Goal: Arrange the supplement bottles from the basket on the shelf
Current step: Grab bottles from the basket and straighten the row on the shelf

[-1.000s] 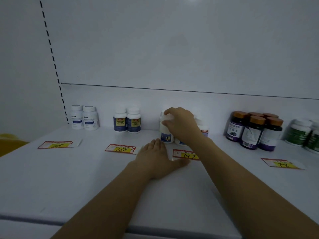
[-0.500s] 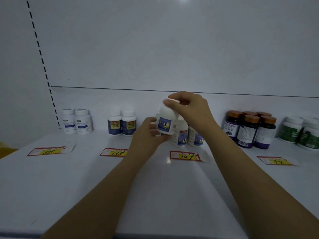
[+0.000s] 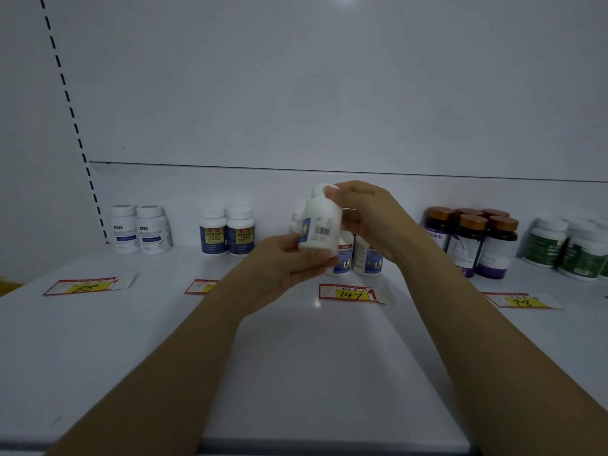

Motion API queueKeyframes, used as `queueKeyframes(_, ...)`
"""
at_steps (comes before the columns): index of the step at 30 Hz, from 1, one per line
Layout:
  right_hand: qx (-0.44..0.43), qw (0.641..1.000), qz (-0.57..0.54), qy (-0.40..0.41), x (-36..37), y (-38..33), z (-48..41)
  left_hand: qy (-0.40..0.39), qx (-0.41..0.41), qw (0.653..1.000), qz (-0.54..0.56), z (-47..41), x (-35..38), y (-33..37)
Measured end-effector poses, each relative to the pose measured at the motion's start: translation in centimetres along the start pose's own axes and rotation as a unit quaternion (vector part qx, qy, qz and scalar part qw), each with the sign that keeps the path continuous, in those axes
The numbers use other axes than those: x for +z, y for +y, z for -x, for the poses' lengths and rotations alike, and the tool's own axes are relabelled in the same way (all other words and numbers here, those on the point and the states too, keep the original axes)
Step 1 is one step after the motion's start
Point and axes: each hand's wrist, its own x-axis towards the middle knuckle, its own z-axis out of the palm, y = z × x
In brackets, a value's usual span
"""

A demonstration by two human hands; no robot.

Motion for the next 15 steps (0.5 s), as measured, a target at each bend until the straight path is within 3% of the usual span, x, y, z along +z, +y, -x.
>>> queueKeyframes(8,-0.059,0.998,0.008,0.014,0.21,0.25,0.05,0.046,0.022,0.999,-0.001,-0.47,-0.44,-0.24)
queueKeyframes(11,-0.059,0.998,0.001,-0.005,0.35,0.41,-0.12,0.124,0.055,0.984,-0.117,-0.44,-0.25,-0.20)
queueKeyframes(15,-0.048,0.997,0.055,-0.027,1.11,0.86,-0.03,0.228,0.133,0.931,-0.253,-0.50,-0.06,-0.53)
